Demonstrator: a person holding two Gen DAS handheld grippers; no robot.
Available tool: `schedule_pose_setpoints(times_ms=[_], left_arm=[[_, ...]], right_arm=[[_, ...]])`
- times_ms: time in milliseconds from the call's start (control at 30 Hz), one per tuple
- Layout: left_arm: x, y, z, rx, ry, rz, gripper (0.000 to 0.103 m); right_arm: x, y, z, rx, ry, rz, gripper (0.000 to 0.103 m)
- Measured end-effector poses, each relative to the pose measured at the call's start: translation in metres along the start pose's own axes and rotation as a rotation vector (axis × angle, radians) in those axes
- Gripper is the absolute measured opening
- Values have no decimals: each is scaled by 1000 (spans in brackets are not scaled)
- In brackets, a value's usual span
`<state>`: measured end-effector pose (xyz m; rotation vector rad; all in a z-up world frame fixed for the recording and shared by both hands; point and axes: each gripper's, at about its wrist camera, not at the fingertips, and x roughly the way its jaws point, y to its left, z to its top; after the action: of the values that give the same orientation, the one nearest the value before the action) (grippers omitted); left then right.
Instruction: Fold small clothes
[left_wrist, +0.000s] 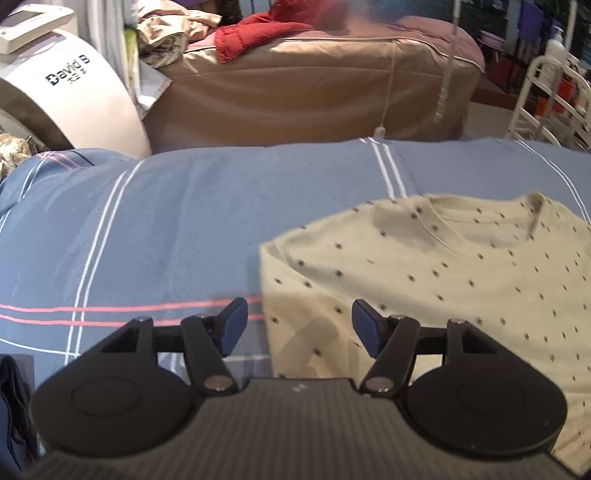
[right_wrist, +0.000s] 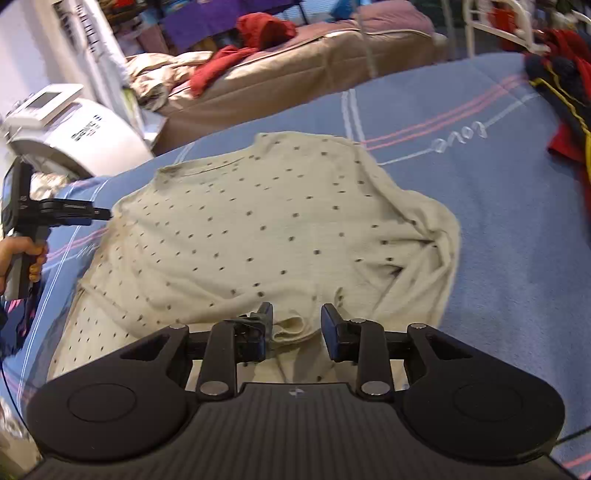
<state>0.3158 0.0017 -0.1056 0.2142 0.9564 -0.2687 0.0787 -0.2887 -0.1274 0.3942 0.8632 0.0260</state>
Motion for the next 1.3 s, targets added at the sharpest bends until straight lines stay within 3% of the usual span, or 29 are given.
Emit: schedule_pose_setpoints(times_ms=[67, 133, 200, 267, 300, 433, 500, 533, 600, 733, 800, 900, 933, 1000, 1033, 1067, 1200, 1300], left_arm=[[-8, -18, -13, 37, -4, -32, 62], [-18, -32, -24, 58, -4, -49, 63], [-26, -38, -32, 58, -2, -70, 66], [-34, -44, -41, 60, 5, -106, 69], [-39, -48, -46, 65, 9, -117, 69], [-61, -57, -66, 76, 33, -168, 72], [-75, -63, -81, 58, 61, -239, 78], [-82, -69, -89, 57, 75, -289, 81], [-97, -83, -109, 65, 92, -374, 83], [-114, -126, -154, 169, 143, -489, 81], [-116, -144, -172, 191, 178, -560, 79], [-112, -166, -192, 223, 204, -559, 74], [-110, -172, -196, 233, 197, -543, 67], [-110, -178, -200, 211, 183, -535, 40], [-112, -182, -200, 187, 193, -564, 20], [-113, -187, -199, 176, 204, -596, 13], [-127, -207, -195, 185, 167, -614, 8], [-153, -219, -167, 164, 95, -716, 7]], right_arm=[[9, 6, -1, -32, 24, -9, 58], [12, 14, -2, -61, 39, -31, 52], [4, 24, -5, -115, 19, 3, 46], [3, 32, -11, -183, 55, -16, 6], [3, 34, -16, -208, 74, -37, 2], [-16, 32, -35, -272, 120, -31, 2], [-26, 29, -48, -303, 168, -39, 2], [-29, 27, -55, -312, 203, -28, 9], [-39, 17, -66, -267, 199, -20, 34], [-60, -3, -72, -103, 110, -37, 44], [-64, -8, -73, -43, 83, -36, 44], [-64, -13, -77, 31, 71, 1, 44], [-65, -13, -78, 43, 65, 9, 44], [-65, -13, -81, 69, 55, 23, 44], [-65, -14, -83, 82, 52, 27, 44], [-65, -15, -84, 94, 53, 24, 44], [-67, -25, -89, 143, 45, 14, 44], [-69, -33, -92, 179, 38, -1, 45]])
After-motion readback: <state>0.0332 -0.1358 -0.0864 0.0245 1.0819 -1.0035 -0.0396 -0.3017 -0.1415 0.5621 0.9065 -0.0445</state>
